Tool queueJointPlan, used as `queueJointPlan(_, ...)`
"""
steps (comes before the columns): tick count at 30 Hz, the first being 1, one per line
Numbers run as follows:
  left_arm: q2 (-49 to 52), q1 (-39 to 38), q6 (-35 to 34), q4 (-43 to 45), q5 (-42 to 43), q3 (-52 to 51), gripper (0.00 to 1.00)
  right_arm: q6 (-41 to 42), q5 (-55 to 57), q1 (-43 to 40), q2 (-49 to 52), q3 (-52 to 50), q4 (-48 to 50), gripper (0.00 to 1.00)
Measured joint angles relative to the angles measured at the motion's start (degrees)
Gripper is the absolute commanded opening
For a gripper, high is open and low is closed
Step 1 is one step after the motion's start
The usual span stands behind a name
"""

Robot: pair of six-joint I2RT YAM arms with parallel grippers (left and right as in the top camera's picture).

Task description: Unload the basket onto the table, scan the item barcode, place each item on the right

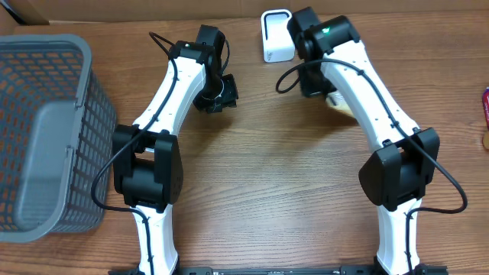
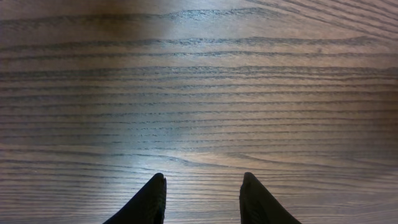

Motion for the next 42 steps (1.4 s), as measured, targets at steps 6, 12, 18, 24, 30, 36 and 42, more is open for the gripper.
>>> queueJointPlan(6, 0.0, 0.0, 0.0, 0.0, 0.0, 0.0, 0.34, 0.24, -16.81, 0.44, 0.0, -0.04, 4.39, 0.11)
queueJointPlan(12, 0.0, 0.0, 0.0, -0.02, 0.0, 0.0, 0.36, 0.79, -27.43, 0.48, 0.0, -0.04, 5.62, 0.7)
queueJointPlan(18, 0.0, 0.0, 0.0, 0.0, 0.0, 0.0, 0.36, 0.74, -30.21, 0.46, 0.0, -0.04, 5.57, 0.76)
queueJointPlan(24, 0.0, 0.0, 0.0, -0.02, 0.0, 0.0, 0.36, -0.79, -30.82, -1.36, 0.0, -0.04, 7.93, 0.53)
queueJointPlan(30, 0.0, -0.02, -0.02, 0.5, 1.25, -0.02, 0.19, -0.68, -30.99, -8.28, 0.0, -0.76, 12.15, 0.1)
queueJointPlan(36, 0.0, -1.6, 0.02, 6.01, 6.32, -0.02, 0.1, -0.04, -30.82, -11.93, 0.0, -6.91, 15.74, 0.04)
queueJointPlan(42, 0.0, -6.43, -3.3, 13.97, 8.52, -0.09, 0.04, 1.11, -33.24, -11.82, 0.0, -16.76, 23.67, 0.04)
